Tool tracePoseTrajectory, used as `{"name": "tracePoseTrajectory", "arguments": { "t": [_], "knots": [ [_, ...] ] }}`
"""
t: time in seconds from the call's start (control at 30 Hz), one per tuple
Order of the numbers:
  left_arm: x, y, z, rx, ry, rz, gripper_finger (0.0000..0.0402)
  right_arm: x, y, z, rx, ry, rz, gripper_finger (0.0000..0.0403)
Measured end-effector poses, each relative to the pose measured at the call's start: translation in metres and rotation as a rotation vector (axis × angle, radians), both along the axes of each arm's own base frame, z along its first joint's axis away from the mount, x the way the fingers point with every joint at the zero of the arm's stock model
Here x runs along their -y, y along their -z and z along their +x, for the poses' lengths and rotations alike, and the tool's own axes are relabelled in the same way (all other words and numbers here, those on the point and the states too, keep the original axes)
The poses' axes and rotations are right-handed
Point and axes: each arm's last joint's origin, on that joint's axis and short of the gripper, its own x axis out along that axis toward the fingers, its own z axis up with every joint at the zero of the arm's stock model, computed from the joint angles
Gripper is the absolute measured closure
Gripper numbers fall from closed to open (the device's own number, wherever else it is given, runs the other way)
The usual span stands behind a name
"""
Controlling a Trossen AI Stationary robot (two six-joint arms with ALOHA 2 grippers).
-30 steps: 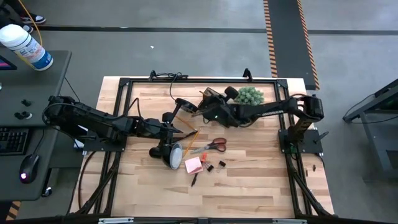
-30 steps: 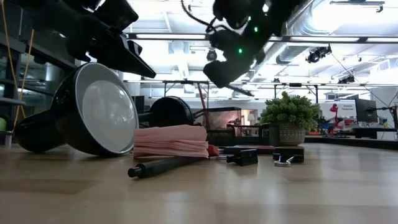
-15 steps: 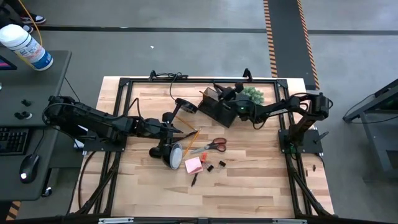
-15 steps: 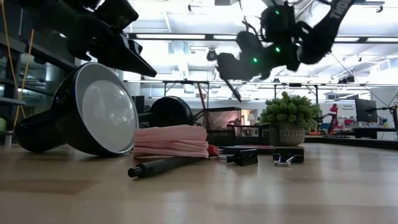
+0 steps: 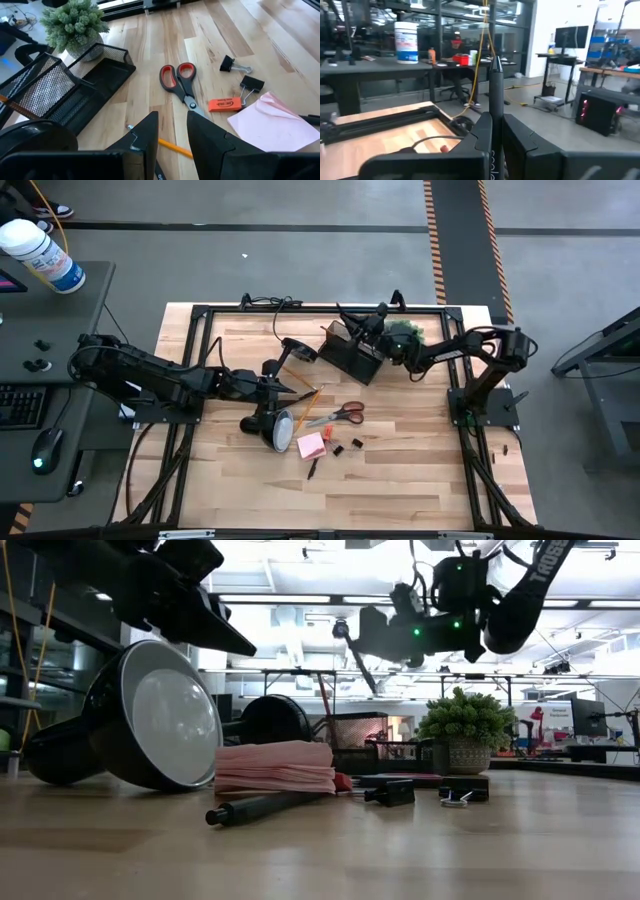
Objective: Pick and place office supplies into organizer
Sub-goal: Put the middle black pen into the desk organizer
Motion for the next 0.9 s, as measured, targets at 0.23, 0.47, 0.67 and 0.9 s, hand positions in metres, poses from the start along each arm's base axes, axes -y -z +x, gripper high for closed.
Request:
{"name": "tracePoseTrajectory", "arguments": {
  "t": [0.23, 0.47, 0.67, 0.9],
  "knots": [
    [0.0, 0.0, 0.0, 0.001, 0.002, -0.001, 0.0309, 0.009, 0.019, 0.003, -0.004, -0.025, 0.042, 0.0389],
    [0.0, 0.0, 0.0, 0.001, 0.003, -0.001, 0.0309, 0.015, 0.031, 0.005, 0.007, -0.009, 0.05, 0.0389],
    [0.0, 0.0, 0.0, 0.001, 0.003, -0.001, 0.0309, 0.016, 0.038, 0.005, -0.012, -0.006, 0.059, 0.0383],
    [0.0, 0.0, 0.0, 0.0, 0.002, -0.001, 0.0309, 0.017, 0.041, 0.006, -0.024, -0.006, 0.089, 0.0305]
  ]
}}
